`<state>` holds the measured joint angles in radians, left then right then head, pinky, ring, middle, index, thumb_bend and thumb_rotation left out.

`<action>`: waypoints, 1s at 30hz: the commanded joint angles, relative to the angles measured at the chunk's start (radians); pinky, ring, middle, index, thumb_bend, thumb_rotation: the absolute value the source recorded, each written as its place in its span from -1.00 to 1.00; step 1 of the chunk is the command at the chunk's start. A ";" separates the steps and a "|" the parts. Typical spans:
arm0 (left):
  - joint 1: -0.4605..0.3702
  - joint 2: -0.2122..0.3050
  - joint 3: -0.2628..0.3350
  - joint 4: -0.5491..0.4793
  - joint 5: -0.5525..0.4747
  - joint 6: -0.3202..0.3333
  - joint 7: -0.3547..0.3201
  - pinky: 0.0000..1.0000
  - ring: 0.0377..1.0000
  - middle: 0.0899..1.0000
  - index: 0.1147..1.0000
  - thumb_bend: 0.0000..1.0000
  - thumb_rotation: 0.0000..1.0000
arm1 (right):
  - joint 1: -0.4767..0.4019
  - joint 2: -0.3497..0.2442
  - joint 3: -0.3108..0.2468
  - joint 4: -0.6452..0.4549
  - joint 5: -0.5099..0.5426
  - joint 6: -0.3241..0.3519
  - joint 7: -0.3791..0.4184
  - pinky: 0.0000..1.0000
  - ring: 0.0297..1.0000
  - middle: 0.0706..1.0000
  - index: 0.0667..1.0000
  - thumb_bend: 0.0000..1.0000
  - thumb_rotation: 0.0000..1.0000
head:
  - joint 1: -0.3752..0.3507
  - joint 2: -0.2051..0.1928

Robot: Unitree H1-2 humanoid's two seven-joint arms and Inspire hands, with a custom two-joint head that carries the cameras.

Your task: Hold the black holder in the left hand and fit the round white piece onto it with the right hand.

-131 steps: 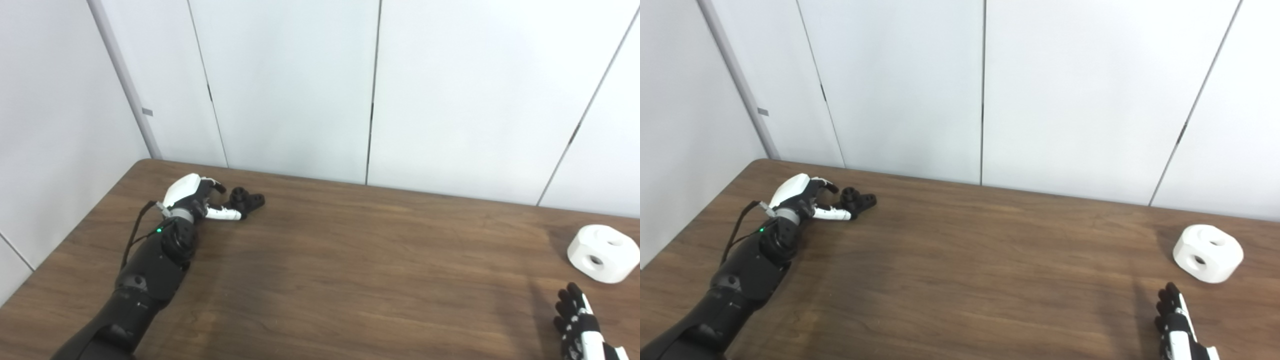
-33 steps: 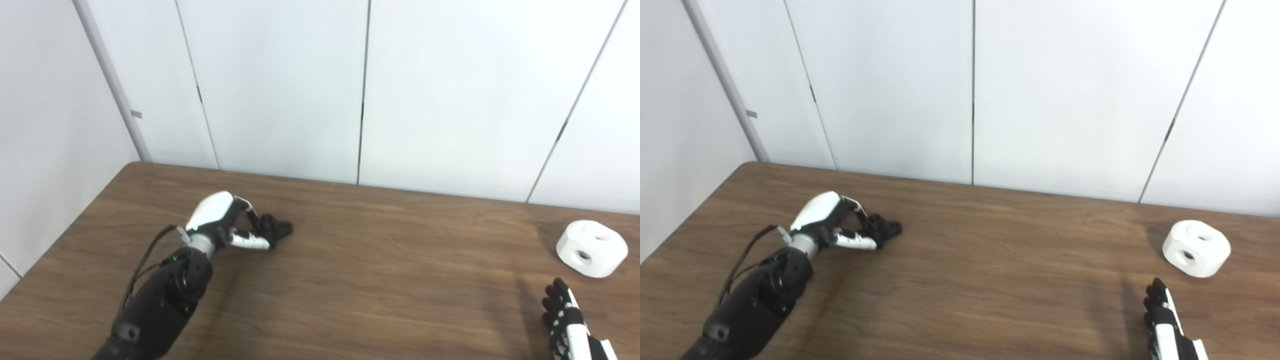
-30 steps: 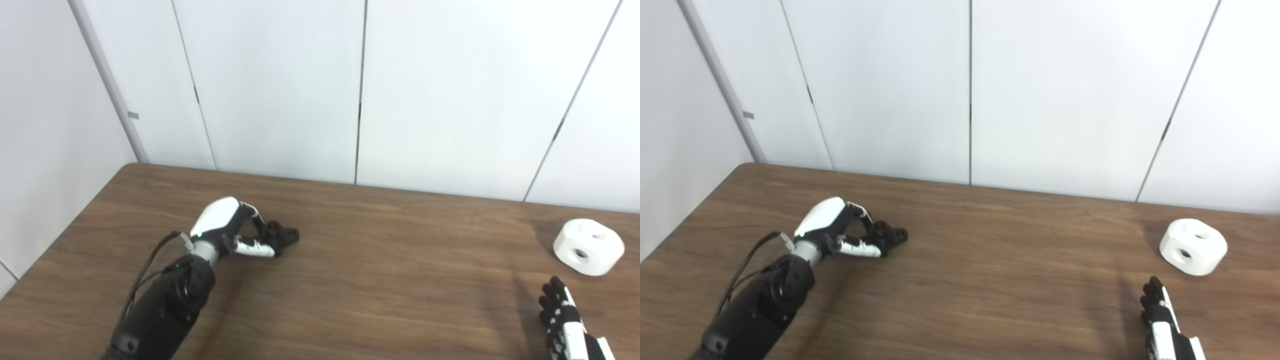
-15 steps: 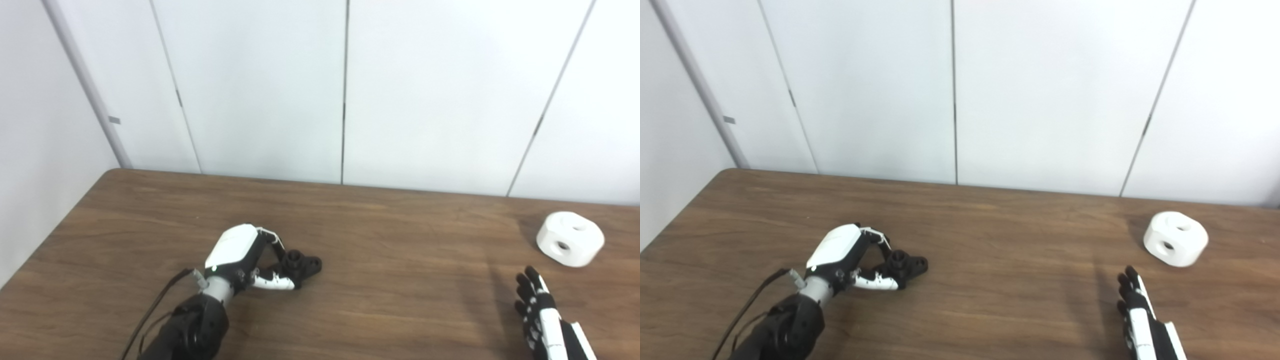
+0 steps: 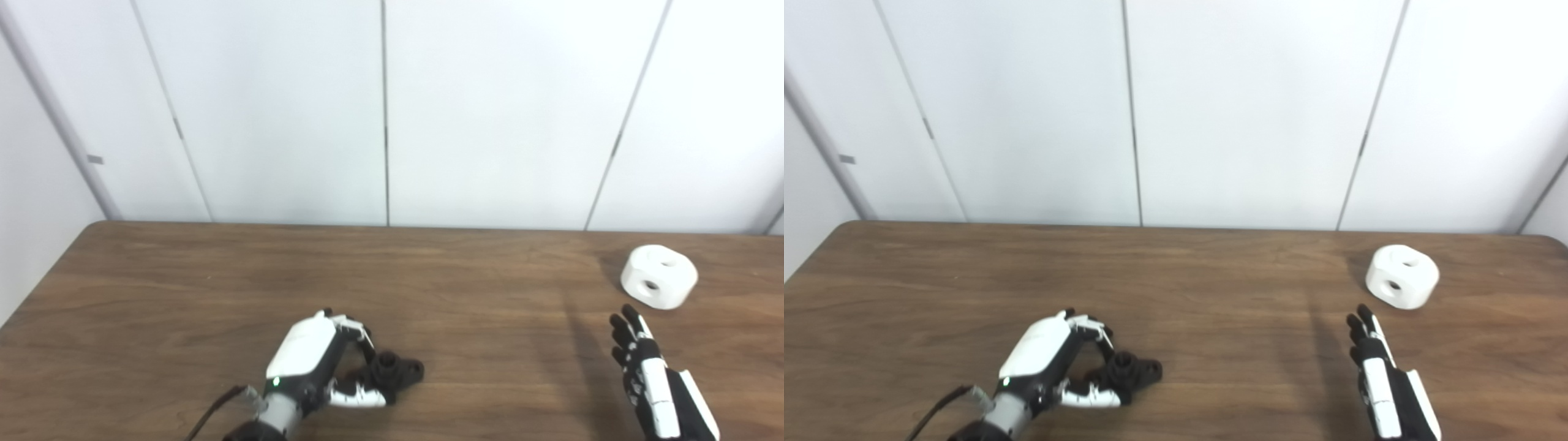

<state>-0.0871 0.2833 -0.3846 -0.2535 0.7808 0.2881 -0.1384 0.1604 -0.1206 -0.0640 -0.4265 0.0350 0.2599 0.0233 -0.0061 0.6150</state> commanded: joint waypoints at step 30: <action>0.148 -0.045 -0.035 -0.030 0.087 -0.117 -0.005 1.00 0.76 0.53 -0.16 0.04 -0.91 | -0.097 -0.055 -0.103 -0.095 -0.208 0.148 -0.083 0.78 0.74 0.71 0.68 0.26 0.28 | -0.090 0.051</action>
<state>0.0473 0.2362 -0.4126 -0.3036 0.8688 0.1777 -0.1208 0.0965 -0.1610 -0.1553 -0.4815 -0.1509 0.4094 -0.0462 -0.0951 0.6657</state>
